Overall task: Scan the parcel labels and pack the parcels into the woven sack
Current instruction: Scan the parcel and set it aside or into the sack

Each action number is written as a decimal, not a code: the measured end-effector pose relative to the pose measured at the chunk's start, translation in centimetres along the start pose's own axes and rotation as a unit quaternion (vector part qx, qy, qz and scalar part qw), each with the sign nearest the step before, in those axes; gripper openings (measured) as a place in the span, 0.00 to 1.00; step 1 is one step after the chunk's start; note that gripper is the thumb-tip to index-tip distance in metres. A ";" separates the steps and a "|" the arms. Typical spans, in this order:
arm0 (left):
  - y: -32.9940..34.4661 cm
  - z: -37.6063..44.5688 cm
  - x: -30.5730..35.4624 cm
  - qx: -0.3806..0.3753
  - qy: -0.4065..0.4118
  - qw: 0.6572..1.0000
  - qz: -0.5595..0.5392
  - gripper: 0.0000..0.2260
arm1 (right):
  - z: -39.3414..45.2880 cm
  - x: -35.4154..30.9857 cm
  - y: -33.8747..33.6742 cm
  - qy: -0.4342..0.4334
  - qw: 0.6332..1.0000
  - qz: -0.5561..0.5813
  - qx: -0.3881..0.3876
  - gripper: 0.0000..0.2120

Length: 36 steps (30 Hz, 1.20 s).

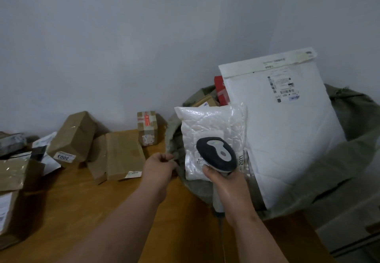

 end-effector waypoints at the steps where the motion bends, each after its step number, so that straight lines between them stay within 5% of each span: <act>1: 0.1 -0.5 1.1 -0.005 0.018 1.000 -0.007 0.08 | 0.2 -0.3 0.3 -0.004 1.000 -0.003 -0.007 0.21; 12: 3.0 -6.2 10.9 -0.071 0.208 0.975 -0.021 0.12 | 1.3 -2.3 -0.6 0.080 0.995 0.032 -0.048 0.25; 18: 2.2 -4.8 6.4 -0.036 0.128 0.990 -0.043 0.12 | -0.8 -3.2 -2.8 0.033 0.998 -0.029 -0.036 0.20; 23: 0.7 -5.5 4.9 -0.027 0.147 0.988 -0.046 0.17 | -1.8 -3.4 -3.0 0.015 0.998 -0.038 -0.050 0.15; 36: -9.1 -8.4 2.7 0.064 0.166 0.984 -0.009 0.20 | -6.2 -4.3 7.2 0.001 0.973 -0.066 -0.221 0.16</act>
Point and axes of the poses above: each hand's wrist, its own z-axis towards the middle knuckle, its own y-axis out of the palm, x = y × z, the point moved 10 cm from there along z, towards the middle knuckle, and after that the axes turned 1 degree about -y, right-handed, at the moved point
